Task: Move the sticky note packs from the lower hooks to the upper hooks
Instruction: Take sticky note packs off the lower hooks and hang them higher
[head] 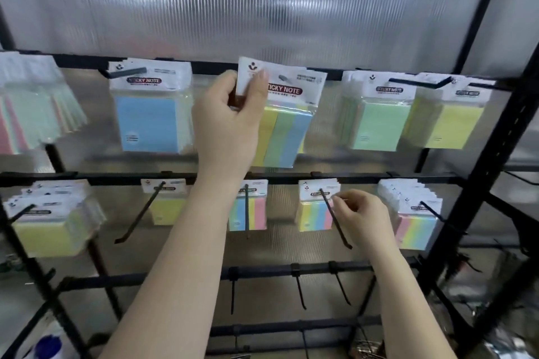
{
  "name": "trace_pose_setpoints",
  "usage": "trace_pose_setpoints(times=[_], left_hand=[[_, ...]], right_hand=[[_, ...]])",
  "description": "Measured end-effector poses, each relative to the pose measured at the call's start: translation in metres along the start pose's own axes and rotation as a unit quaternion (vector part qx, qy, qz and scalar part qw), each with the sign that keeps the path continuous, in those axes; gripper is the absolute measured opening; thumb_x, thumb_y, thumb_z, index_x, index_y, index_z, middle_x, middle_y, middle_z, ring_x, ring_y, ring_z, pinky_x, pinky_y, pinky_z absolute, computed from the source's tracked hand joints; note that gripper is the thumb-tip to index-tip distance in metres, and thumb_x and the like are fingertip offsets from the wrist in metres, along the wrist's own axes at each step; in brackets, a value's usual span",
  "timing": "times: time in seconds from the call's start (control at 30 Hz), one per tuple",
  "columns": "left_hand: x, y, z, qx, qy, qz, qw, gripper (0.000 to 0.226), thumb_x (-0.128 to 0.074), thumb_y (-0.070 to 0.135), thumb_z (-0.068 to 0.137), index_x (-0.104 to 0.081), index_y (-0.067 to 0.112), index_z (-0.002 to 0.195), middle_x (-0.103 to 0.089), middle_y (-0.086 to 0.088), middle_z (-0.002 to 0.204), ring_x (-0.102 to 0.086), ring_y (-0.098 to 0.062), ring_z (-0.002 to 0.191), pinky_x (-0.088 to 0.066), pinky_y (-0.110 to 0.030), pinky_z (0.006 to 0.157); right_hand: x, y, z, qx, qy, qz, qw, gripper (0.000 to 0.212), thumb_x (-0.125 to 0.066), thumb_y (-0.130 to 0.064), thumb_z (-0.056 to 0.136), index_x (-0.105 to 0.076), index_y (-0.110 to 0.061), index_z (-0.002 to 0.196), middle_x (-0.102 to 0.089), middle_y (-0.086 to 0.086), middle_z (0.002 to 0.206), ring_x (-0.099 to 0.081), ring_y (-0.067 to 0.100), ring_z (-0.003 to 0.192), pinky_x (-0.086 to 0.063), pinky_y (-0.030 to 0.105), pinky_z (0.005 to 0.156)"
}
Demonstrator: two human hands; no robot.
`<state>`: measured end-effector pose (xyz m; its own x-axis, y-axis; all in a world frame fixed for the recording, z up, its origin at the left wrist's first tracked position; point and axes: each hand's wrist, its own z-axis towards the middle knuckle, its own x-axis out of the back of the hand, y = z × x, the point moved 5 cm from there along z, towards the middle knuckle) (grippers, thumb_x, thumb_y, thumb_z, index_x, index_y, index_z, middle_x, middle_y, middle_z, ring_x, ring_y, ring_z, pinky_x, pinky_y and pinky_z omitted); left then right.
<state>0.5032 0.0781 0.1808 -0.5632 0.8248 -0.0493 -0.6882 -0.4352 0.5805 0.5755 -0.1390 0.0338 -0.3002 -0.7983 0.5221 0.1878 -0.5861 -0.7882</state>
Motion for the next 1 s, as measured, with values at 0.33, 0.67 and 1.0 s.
trace_pose_setpoints(times=[0.33,0.67,1.0], left_hand=[[-0.015,0.003,-0.003,0.031,0.024,-0.012,0.999,0.036,-0.056,0.028,0.094,-0.053,0.002,0.070,-0.048,-0.013,0.063,-0.043,-0.013,0.059,-0.033,-0.024,0.053],[-0.024,-0.018,0.008,0.079,0.001,0.038,0.996,0.042,-0.056,0.029,0.094,-0.036,0.018,0.059,-0.032,0.011,0.048,-0.028,-0.003,0.046,-0.022,-0.015,0.044],[-0.033,-0.041,0.019,0.066,0.058,0.120,0.989,0.027,-0.065,0.030,0.087,-0.050,0.012,0.074,-0.045,0.010,0.062,-0.037,-0.002,0.054,-0.033,-0.013,0.050]], right_hand=[[0.002,0.003,0.010,0.032,-0.034,0.004,0.999,0.015,-0.056,-0.023,0.092,-0.070,-0.018,0.090,-0.067,-0.012,0.076,-0.063,0.009,0.074,-0.049,0.023,0.066],[-0.003,0.013,0.014,0.027,-0.044,0.001,0.999,0.017,-0.056,-0.026,0.093,-0.070,-0.016,0.095,-0.069,-0.007,0.082,-0.062,0.006,0.073,-0.045,0.020,0.059],[-0.004,0.027,0.017,-0.008,-0.040,0.005,0.999,0.011,-0.056,-0.022,0.091,-0.065,-0.022,0.086,-0.068,-0.004,0.085,-0.065,0.015,0.077,-0.055,0.035,0.074]])
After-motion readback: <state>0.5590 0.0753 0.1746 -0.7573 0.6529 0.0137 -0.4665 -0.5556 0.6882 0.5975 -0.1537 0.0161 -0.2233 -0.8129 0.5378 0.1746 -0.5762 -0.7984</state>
